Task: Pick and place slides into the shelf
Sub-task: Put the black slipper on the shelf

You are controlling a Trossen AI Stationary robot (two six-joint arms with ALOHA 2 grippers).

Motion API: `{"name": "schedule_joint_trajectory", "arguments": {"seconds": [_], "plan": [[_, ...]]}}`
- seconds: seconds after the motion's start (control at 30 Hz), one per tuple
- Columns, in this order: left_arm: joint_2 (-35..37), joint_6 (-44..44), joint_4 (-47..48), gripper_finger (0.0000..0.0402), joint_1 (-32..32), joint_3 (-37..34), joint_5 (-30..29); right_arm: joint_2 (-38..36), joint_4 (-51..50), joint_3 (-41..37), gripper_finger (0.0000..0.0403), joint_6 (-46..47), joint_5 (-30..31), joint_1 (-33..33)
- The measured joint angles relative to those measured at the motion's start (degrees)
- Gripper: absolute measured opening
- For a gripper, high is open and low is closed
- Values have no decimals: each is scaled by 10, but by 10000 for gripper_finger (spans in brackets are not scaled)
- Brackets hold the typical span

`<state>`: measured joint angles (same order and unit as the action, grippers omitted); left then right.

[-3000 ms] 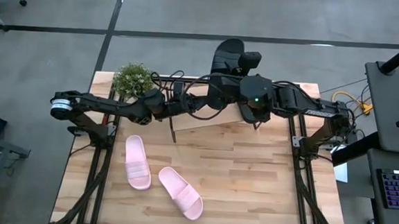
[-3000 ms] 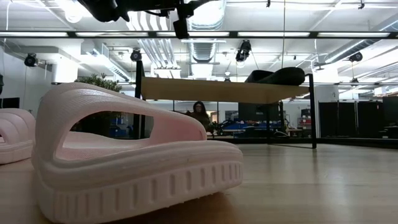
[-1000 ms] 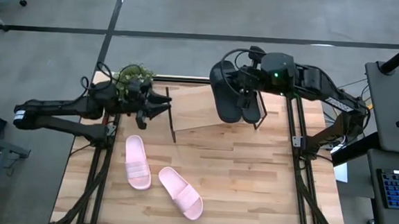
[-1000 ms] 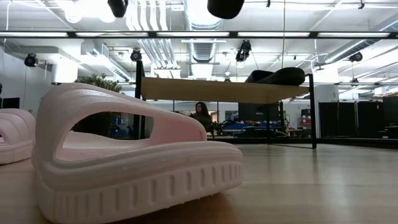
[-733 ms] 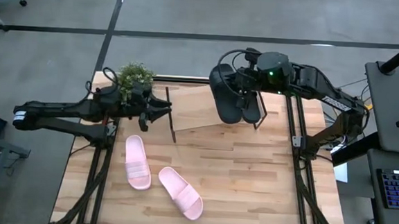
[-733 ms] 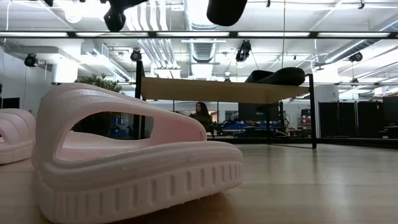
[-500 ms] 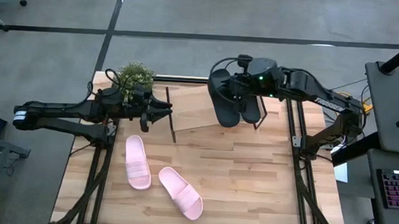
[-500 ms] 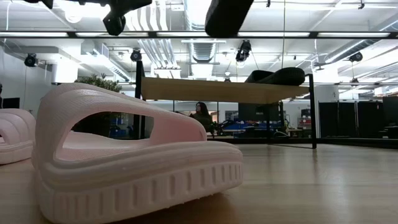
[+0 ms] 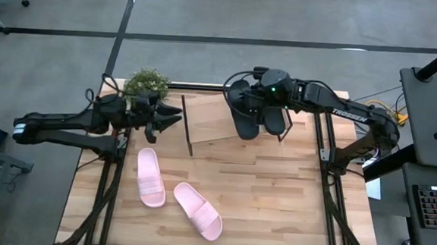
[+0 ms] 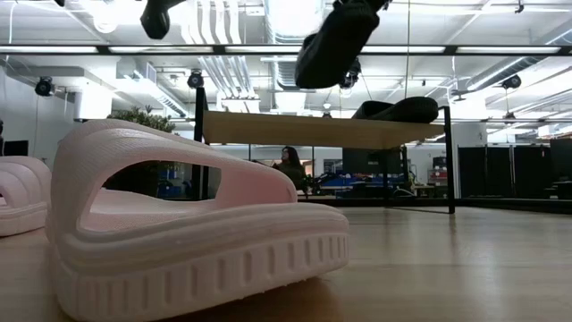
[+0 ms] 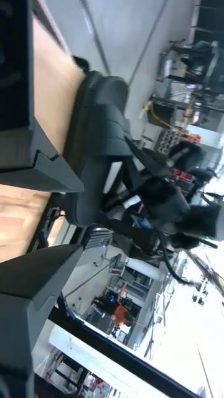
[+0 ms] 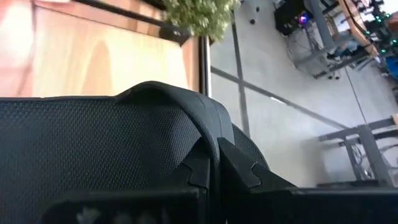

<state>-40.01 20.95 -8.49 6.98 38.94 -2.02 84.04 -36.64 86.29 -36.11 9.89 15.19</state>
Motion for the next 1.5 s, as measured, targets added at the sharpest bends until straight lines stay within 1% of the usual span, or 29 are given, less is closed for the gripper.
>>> {"name": "schedule_joint_trajectory", "arguments": {"seconds": [0.13,0.23,0.33,0.47,0.67,1.0,1.2,1.5], "plan": [[14,-20,-1,132,0,-5,-1,-9,35,-24,8,-2,-27,14],[22,-20,1,132,0,-16,-3,-11,59,-44,8,-15,-43,18],[26,-19,1,132,0,-24,-6,-11,70,-63,8,-33,-46,24],[25,-19,0,132,0,-26,-15,-11,101,-98,8,-33,-67,40],[17,-21,0,132,0,-26,-35,-15,154,-136,8,-45,-68,48],[-6,-19,0,132,0,-26,-45,-16,167,-174,8,-64,-69,55],[-15,-18,-1,132,0,-25,-48,-16,229,-200,8,-66,-69,74],[-15,-3,-1,132,0,-25,-54,-16,238,-233,8,-65,-73,84]]}}
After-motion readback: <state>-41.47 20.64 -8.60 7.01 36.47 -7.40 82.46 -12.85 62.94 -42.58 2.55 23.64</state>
